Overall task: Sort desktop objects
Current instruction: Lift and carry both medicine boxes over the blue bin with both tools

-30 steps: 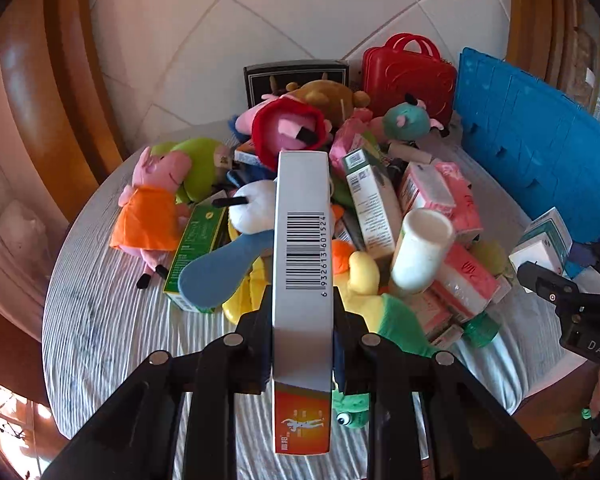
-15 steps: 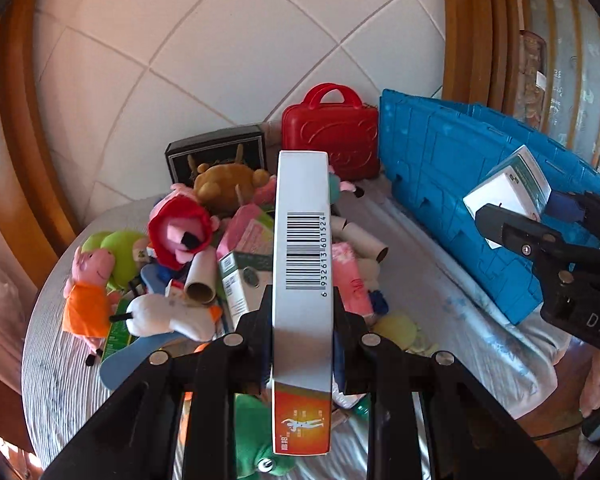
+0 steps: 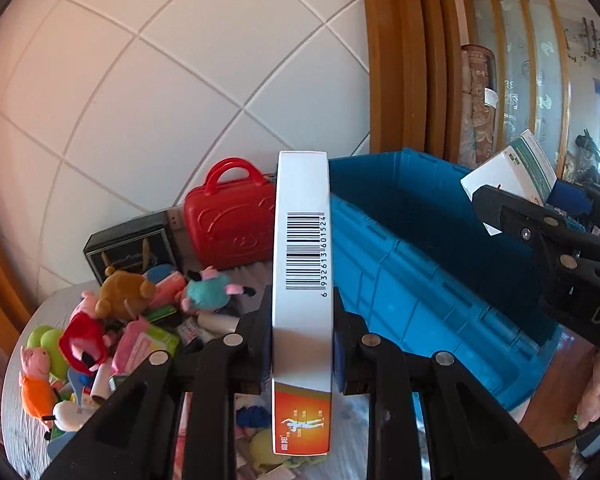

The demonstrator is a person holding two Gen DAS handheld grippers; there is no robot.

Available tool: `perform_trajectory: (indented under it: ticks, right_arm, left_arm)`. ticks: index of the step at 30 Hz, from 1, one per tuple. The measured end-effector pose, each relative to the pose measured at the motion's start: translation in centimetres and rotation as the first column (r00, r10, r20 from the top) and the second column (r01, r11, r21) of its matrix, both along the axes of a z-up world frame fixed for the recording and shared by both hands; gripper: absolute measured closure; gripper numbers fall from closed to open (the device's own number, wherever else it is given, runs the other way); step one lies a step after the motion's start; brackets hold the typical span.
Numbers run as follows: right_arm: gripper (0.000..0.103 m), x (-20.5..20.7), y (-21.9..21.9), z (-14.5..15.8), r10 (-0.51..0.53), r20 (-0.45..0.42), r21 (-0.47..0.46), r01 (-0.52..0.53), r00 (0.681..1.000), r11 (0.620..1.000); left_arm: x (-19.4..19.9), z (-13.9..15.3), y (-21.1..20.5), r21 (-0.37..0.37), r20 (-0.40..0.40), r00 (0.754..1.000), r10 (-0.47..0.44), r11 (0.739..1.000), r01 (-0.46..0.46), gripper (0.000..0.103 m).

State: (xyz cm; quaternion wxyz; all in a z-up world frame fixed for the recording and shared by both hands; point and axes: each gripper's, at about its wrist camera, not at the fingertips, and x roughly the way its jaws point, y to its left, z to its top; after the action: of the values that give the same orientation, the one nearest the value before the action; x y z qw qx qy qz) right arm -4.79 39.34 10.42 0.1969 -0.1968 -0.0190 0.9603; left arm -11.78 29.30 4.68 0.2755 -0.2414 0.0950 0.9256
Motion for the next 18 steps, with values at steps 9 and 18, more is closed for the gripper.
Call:
perform_trajectory:
  ticks: [9,18]
  right_arm:
    - [0.041,2.7,13.2,0.9,-0.184,0.042,-0.001,0.185,0.982,0.983]
    - [0.041,4.1,22.6,-2.8,-0.293,0.174,-0.079,0.310,0.940,0.947]
  left_arm:
    - [0.1,1.3,14.4,-0.048,0.003,0.994,-0.110,0.993,0.110,0.080]
    - [-0.8,0.1,22.1,-0.189,0.116,0.982,-0.147,0.968,0.167,0.080]
